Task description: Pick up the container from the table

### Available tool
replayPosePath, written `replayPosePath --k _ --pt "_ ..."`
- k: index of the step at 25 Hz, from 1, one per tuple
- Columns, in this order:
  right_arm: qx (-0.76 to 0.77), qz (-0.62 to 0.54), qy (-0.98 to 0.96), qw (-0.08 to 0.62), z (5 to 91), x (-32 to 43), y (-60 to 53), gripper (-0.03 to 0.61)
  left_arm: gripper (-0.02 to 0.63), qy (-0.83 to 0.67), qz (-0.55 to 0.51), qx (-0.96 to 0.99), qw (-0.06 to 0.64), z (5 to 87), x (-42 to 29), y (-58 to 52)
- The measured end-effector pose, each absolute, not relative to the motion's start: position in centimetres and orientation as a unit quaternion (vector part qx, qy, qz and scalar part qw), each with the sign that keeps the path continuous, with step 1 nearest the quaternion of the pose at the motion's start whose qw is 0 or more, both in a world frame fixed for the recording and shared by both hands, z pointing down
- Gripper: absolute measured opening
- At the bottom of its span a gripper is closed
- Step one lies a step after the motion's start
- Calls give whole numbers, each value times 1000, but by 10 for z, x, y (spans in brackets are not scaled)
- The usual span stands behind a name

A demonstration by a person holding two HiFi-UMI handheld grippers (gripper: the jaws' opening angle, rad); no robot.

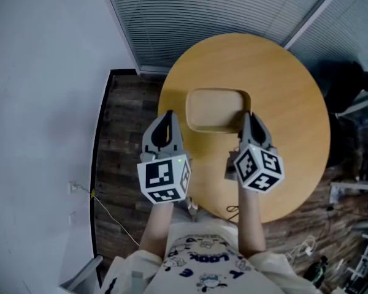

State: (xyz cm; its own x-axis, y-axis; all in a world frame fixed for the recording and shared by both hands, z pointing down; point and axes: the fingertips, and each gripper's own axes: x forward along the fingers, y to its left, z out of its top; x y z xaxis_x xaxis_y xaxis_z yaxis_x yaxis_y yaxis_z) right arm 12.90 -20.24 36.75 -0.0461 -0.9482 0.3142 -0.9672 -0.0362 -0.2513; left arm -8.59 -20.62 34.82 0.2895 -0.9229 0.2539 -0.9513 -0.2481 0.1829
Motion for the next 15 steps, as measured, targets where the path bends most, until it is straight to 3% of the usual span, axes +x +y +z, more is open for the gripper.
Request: replayPosePath --k 15 --pt "690 143 -709 -27 294 138 -202 17 2 -594 6 800 91 279 -72 -205"
